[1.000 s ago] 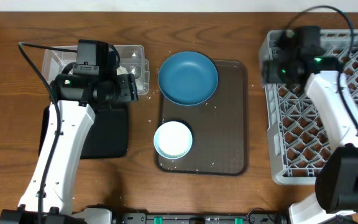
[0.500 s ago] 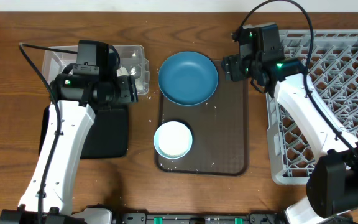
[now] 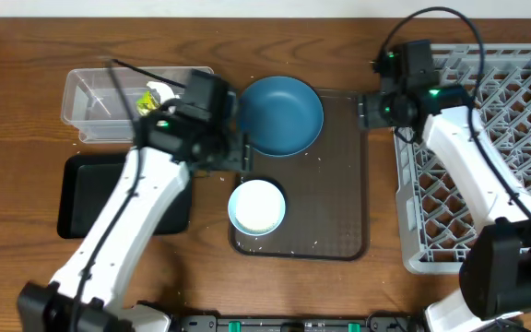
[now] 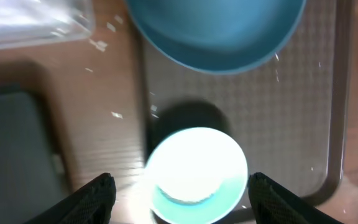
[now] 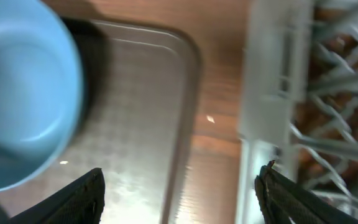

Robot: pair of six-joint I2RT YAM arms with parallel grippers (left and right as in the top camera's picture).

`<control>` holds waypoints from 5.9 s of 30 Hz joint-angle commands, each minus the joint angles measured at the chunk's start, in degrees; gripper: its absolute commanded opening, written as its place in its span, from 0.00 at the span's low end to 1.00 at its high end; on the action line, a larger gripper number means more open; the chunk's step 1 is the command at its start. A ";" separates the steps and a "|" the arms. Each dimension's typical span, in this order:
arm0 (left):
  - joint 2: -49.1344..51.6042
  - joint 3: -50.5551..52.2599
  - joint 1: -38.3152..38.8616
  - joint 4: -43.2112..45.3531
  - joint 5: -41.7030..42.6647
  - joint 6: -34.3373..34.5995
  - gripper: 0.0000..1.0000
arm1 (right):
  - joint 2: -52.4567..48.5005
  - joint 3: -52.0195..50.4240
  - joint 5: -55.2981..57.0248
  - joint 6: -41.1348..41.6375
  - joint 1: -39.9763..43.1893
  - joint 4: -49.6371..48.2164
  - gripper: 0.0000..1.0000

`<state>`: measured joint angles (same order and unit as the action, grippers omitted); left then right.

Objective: Sort waste into correct bins and load items into the dishwasher rack

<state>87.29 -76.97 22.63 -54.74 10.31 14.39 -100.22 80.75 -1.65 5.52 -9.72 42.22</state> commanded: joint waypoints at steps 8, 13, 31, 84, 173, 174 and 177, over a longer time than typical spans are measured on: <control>13.86 0.04 10.38 1.07 -0.09 12.15 0.71 | 2.23 1.01 0.83 0.90 5.46 4.44 0.76; 18.10 0.04 13.88 3.30 -0.13 14.47 0.70 | 2.23 1.01 0.83 0.90 6.45 4.98 0.76; 23.19 0.15 18.71 5.57 -3.52 21.97 0.54 | 2.21 1.01 1.25 0.83 6.78 6.75 0.77; 1.57 -0.90 -7.02 -1.81 -5.70 6.32 0.06 | 2.21 1.01 3.08 0.61 7.45 8.44 0.78; 2.51 22.64 -66.75 11.39 75.63 -6.69 0.06 | 2.21 1.01 3.80 0.63 8.26 9.49 0.77; 2.51 22.64 -66.71 11.26 79.91 -8.74 0.06 | 2.21 1.01 3.80 0.63 8.26 9.49 0.77; 2.32 22.58 -66.77 12.50 77.79 -9.20 0.06 | 2.21 1.01 3.80 0.63 8.26 9.46 0.77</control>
<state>89.69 -54.50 -43.83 -42.92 86.06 7.09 -99.46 80.75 1.54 5.67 -3.07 51.62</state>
